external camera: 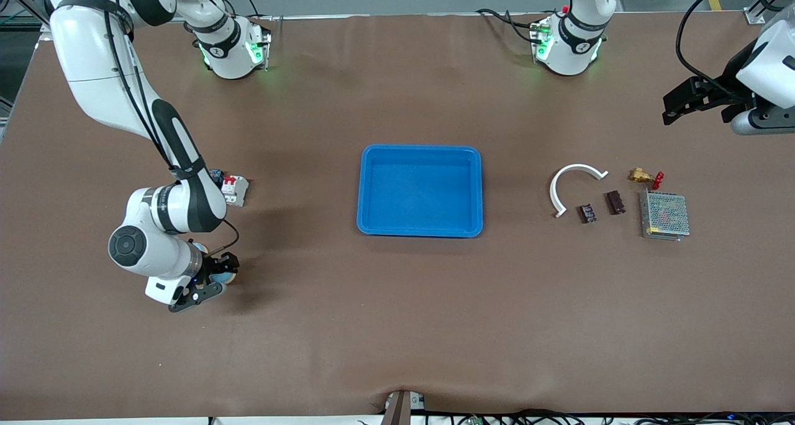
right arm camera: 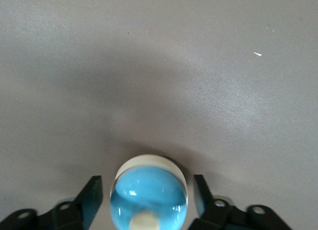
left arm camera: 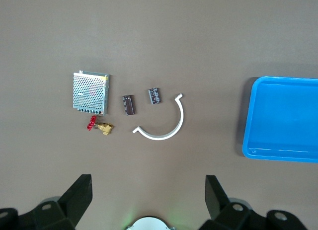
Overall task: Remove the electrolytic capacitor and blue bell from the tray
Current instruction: 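Lower the bell beside the first bell and open the right gripper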
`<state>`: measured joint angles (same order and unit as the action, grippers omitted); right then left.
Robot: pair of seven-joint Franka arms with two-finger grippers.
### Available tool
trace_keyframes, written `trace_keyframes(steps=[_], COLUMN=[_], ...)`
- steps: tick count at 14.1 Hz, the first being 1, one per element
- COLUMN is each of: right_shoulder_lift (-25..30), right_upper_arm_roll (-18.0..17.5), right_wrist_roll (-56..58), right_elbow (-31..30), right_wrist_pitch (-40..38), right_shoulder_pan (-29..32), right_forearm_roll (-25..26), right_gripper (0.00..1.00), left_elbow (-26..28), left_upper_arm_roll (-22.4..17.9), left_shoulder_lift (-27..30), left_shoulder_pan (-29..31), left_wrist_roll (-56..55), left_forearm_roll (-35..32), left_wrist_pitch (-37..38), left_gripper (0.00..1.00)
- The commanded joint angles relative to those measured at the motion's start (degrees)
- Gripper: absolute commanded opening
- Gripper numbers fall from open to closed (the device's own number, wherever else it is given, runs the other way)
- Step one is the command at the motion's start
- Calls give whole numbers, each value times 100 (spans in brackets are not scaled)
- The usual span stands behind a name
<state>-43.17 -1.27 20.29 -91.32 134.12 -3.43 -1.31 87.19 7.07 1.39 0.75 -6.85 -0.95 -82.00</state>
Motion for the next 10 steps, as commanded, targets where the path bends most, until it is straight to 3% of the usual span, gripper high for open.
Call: trace_keyframes(steps=[1,6,10], right_shoulder_lift=[-7,185,1010], right_upper_arm_roll=[-75,-92,-92], right_wrist_roll=[142,37,-682], right_elbow=[9,105,290], right_wrist_pitch=[44,-279,-1780], right_shoulder_pan=[106,62,9], right_forearm_roll=[-106,-106,-106], right_gripper=[100,100,100], left_elbow=[150,150,158], left_upper_arm_roll=[5,5,5], left_shoulder_lift=[151,151,151], left_shoulder_pan=[39,48,48], left_wrist_roll=[88,88,88], left_forearm_roll=[122,122,113], left_wrist_pitch=[-88,-96,-96], left_gripper=[100,100,100])
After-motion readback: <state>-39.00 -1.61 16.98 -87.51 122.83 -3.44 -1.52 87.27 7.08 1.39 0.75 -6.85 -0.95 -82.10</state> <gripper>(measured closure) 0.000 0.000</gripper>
